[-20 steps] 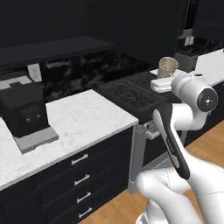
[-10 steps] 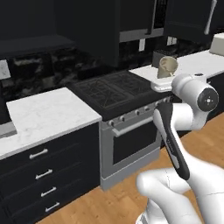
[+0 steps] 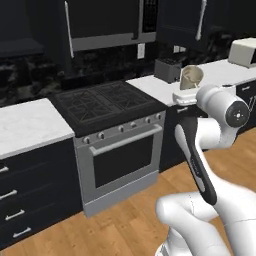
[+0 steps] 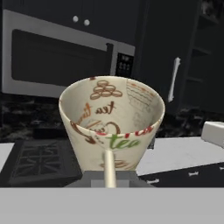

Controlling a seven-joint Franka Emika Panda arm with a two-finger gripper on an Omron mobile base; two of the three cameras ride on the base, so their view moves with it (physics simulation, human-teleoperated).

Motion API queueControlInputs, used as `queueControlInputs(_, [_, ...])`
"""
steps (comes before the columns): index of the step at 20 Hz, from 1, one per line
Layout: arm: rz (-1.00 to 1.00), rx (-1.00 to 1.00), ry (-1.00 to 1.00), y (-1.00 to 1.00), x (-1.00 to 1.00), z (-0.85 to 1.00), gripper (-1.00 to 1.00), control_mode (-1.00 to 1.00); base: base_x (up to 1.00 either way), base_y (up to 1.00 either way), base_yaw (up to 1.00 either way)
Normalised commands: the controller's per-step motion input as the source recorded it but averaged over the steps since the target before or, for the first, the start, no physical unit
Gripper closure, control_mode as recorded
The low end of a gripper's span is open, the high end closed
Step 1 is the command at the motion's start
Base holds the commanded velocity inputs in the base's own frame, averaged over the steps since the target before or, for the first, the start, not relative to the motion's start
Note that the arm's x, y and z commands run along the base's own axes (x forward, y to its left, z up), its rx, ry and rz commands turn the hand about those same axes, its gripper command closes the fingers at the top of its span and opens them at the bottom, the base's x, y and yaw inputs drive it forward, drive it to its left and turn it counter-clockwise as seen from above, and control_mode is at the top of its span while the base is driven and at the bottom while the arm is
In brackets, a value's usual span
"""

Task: Gather all objects into one cabinet and sort the glasses and bowls to opposite sides.

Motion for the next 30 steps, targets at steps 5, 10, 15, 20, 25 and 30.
queueControlInputs(5, [0.00, 0.00, 0.00, 0.00, 0.00, 0.00, 1.00, 1.00, -0.54, -1.00, 0.23])
queueControlInputs(10, [0.00, 0.00, 0.00, 0.00, 0.00, 0.00, 1.00, 1.00, -0.39, -1.00, 0.24])
queueControlInputs(15, [0.00, 0.00, 0.00, 0.00, 0.00, 0.00, 1.00, 1.00, -0.23, -1.00, 0.25])
queueControlInputs(20, [0.00, 0.00, 0.00, 0.00, 0.00, 0.00, 1.00, 1.00, -0.15, -1.00, 0.26])
queueControlInputs(25, [0.00, 0.00, 0.00, 0.00, 0.00, 0.00, 1.00, 1.00, -0.08, -1.00, 0.25])
queueControlInputs(30, [0.00, 0.00, 0.00, 0.00, 0.00, 0.00, 1.00, 1.00, 0.01, -0.90, 0.23])
